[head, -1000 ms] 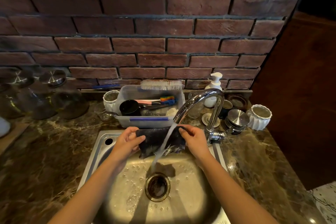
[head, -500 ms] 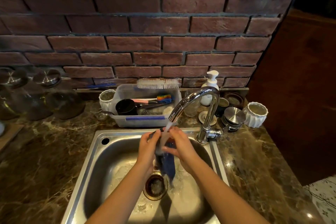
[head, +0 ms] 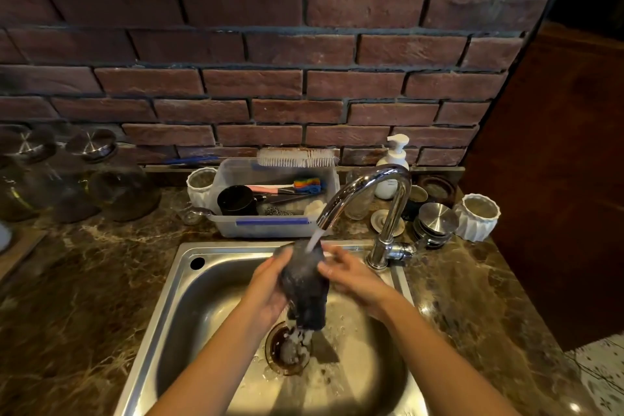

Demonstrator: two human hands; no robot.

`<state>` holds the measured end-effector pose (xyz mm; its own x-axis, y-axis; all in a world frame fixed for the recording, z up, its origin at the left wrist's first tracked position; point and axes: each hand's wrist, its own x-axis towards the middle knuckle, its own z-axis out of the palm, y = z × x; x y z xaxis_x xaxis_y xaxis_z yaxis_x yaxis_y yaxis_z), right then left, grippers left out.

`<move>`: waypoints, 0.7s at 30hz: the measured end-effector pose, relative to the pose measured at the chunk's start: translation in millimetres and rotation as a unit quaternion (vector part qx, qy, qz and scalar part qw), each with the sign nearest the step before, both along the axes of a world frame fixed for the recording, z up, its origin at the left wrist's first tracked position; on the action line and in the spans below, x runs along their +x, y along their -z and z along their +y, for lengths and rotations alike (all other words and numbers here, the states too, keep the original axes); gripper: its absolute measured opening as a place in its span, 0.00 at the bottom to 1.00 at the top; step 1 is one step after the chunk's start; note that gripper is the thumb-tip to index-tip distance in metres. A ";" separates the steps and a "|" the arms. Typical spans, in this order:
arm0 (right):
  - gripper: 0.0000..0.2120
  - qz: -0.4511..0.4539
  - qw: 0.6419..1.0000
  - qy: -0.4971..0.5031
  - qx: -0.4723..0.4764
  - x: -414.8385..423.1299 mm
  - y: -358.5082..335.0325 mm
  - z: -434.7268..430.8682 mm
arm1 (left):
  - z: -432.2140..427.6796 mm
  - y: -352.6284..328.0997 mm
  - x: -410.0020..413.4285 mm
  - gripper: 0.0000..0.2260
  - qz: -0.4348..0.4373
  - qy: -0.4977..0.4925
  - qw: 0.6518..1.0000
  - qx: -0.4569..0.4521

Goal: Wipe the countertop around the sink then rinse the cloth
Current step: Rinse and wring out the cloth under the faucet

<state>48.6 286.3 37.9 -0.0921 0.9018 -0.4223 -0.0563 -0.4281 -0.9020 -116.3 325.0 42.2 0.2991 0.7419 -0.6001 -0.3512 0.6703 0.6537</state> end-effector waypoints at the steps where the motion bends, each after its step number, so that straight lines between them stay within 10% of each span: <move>1: 0.21 -0.011 0.999 -0.035 -0.012 -3.3 5.3 -5.5 | 3.3 -0.9 0.1 0.13 -0.018 -0.006 1.000 -0.016; 14: 0.18 -0.009 0.998 -0.055 -0.005 -20.2 8.2 -4.2 | -35.3 27.4 0.0 0.36 -0.106 0.063 0.973 -0.196; 21: 0.30 0.016 0.989 -0.126 -0.071 -7.5 26.4 -20.9 | -10.8 25.6 -0.7 0.23 -0.108 0.053 0.990 -0.079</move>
